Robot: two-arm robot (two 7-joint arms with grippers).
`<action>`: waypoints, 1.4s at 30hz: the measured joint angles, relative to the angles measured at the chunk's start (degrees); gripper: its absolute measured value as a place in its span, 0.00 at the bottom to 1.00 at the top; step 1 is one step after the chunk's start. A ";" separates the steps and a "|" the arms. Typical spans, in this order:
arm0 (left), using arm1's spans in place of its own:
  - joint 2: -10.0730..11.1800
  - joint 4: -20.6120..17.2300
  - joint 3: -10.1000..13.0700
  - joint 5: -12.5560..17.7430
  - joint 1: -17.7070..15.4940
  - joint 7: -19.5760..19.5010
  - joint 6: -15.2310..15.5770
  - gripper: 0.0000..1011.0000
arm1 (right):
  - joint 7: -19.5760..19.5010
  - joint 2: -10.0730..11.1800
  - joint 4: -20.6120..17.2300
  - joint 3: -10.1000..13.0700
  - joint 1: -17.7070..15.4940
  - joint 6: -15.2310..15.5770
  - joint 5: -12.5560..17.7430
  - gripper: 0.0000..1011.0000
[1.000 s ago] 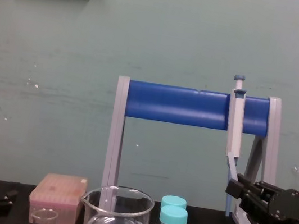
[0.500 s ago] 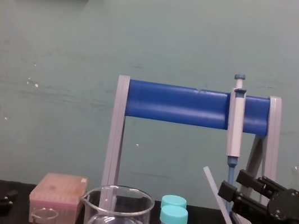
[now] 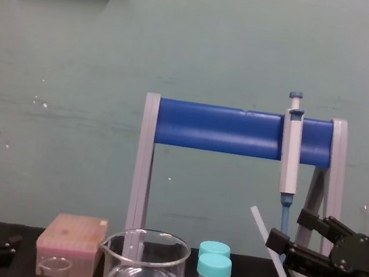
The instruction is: Pick up the stirring rod with one hand, then place it down.
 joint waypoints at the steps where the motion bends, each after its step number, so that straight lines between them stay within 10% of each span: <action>1: 0.00 0.00 0.00 0.00 0.00 0.00 0.00 0.99 | 0.06 0.00 -0.01 0.00 0.00 -0.13 -0.01 0.99; 8: 0.00 0.00 0.00 0.00 0.00 0.00 0.00 0.99 | -0.46 -0.23 -2.40 1.23 -0.27 -2.70 0.23 0.99; 16: 0.00 0.00 0.00 0.00 0.00 0.00 0.00 0.99 | -10.11 -0.51 -8.45 5.99 -3.14 -5.67 -1.77 0.99; 31: 0.00 0.00 0.00 0.00 0.00 0.00 0.00 0.99 | -23.02 2.99 -15.43 8.20 -10.28 11.49 -8.66 0.99; 42: 0.00 0.00 0.00 0.00 0.00 0.00 0.00 0.99 | -23.05 3.38 -15.55 7.66 -10.48 15.06 -9.32 0.99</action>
